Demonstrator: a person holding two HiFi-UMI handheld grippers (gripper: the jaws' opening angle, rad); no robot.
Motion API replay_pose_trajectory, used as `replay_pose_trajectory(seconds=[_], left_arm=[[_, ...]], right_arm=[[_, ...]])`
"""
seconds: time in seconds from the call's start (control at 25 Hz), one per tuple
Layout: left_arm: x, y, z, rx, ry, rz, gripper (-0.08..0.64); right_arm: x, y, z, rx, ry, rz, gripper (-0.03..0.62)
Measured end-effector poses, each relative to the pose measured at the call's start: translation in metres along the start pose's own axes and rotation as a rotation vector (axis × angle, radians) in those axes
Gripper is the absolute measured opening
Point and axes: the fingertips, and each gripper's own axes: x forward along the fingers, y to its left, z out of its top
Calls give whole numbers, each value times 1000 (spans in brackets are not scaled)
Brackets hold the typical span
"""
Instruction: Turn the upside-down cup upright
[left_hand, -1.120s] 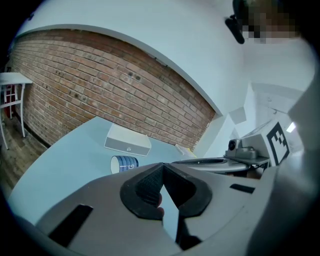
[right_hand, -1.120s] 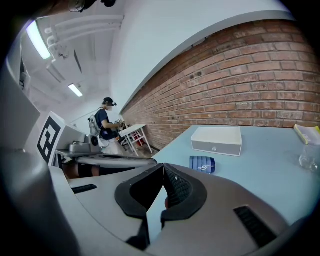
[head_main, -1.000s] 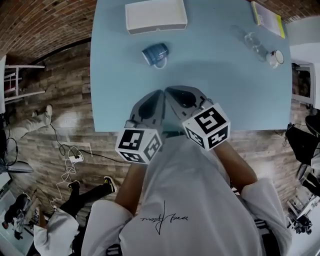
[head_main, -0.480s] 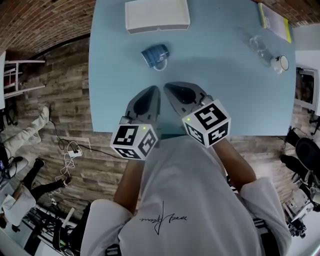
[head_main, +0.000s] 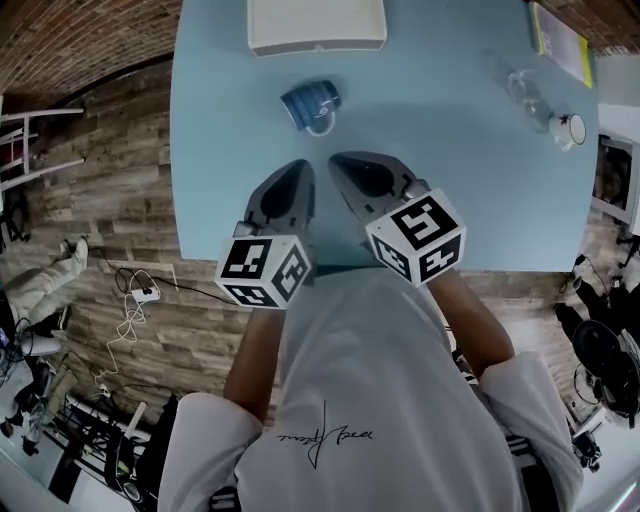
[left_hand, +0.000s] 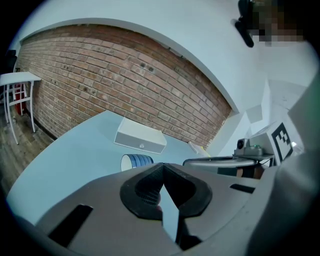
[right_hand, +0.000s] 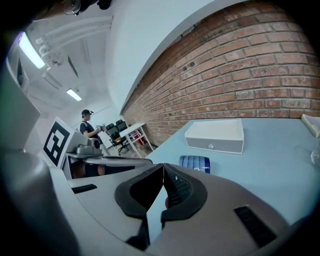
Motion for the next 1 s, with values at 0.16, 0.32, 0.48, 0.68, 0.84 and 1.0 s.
replay_pose_trajectory(seconds=[0.16,0.32,0.48,0.68,0.84,1.0], left_arm=[[6,4,0,-8,11,7,9],[12,10,-1,-13,17,13,9],[18,16,-4,-13,28,28,9],[25,21,-6,-19,42,30,9],[29,28,-7,-33,46,26,9],[35,34,-5,-40,51,30,9]], right_arm=[[4,-4,-2,12,14,3,21],[9,-5,-5,16,26,9,21],[12,-8,-7,28,37,16,21],[16,-14,-8,34,48,17,21],[21,-16,-10,51,54,19,21],[23,-19,-12,56,66,20,21]])
